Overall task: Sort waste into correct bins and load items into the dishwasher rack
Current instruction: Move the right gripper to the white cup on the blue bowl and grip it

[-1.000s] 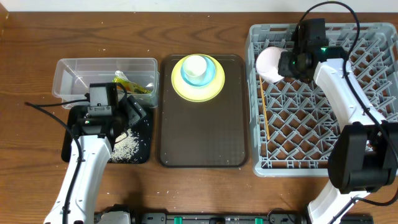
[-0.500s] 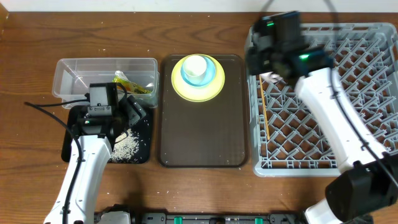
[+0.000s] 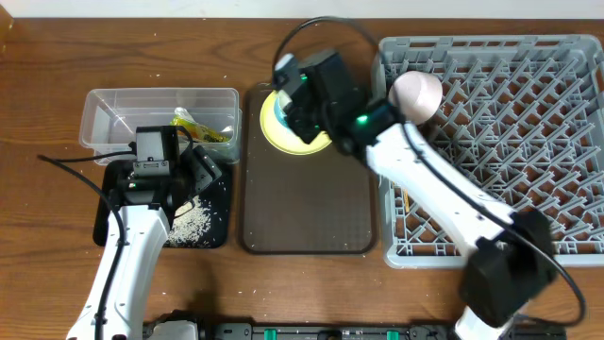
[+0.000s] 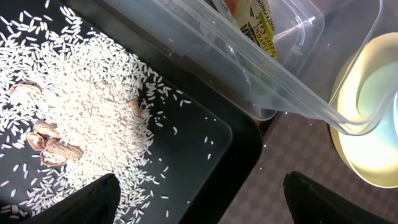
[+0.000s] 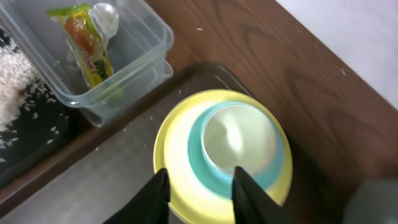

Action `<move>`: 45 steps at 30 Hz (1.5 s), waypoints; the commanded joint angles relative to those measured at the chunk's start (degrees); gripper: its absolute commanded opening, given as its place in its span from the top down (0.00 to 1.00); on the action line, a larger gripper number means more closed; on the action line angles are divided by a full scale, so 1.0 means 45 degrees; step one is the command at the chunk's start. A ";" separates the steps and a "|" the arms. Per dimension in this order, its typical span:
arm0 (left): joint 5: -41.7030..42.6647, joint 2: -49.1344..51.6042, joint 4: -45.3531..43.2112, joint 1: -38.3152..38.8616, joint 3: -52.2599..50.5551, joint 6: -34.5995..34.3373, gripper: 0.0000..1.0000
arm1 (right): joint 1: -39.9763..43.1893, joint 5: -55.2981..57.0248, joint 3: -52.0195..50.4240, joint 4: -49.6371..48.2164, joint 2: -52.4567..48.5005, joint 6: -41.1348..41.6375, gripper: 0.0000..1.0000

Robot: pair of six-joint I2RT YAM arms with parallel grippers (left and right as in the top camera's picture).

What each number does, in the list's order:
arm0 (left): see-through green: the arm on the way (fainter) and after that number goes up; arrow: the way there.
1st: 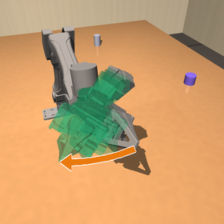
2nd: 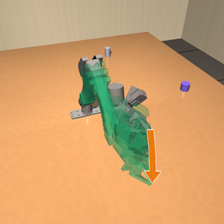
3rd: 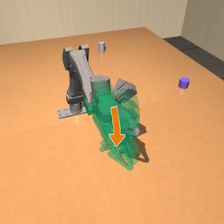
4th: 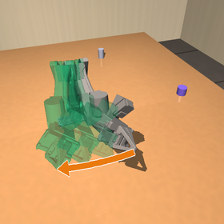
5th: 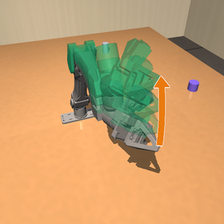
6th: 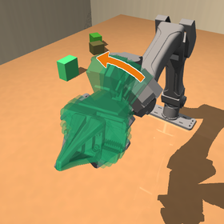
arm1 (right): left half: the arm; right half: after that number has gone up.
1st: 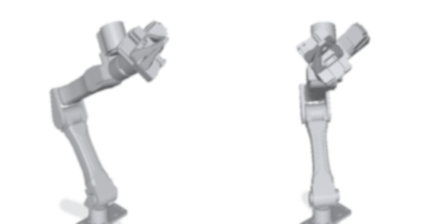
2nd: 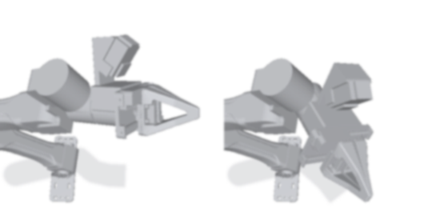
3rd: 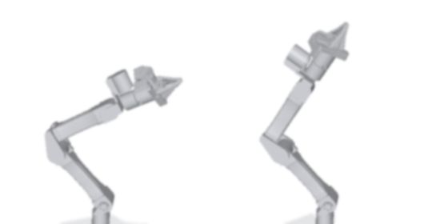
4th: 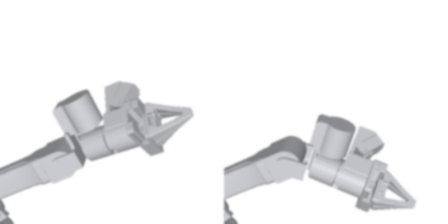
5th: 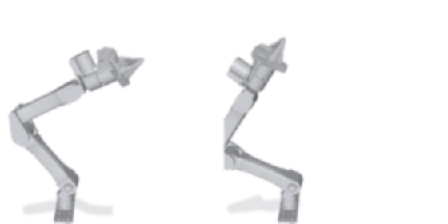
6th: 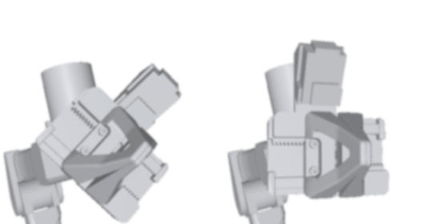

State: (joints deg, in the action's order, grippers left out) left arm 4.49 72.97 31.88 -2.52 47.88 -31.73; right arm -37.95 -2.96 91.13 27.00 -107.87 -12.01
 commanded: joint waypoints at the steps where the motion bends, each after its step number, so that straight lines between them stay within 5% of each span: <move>1: -0.0155 -0.0083 0.0034 -0.0044 -0.0068 -0.0058 0.13 | -0.0146 0.0379 0.0058 -0.0534 -0.0918 -0.0976 0.66; 21: -0.0155 -0.0083 0.0034 -0.0044 -0.0068 -0.0058 0.13 | 0.0214 0.1234 0.0058 -0.1758 -0.3118 -0.1350 0.55; 28: -0.0151 -0.0083 0.0034 -0.0044 -0.0068 -0.0058 0.13 | 0.0350 0.1234 0.0058 -0.1481 -0.3118 -0.1350 0.68; 38: -0.0155 -0.0083 0.0034 -0.0044 -0.0068 -0.0058 0.13 | 0.0335 0.1239 0.0058 -0.0427 -0.3118 -0.1345 0.66; 45: -0.0151 -0.0083 0.0034 -0.0044 -0.0068 -0.0058 0.13 | 0.0335 0.1661 0.0087 -0.0622 -0.3002 -0.1345 0.89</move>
State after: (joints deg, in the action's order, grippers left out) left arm 4.49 72.97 31.90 -2.52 47.88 -31.73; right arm -36.82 2.66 91.11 24.51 -121.47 -17.93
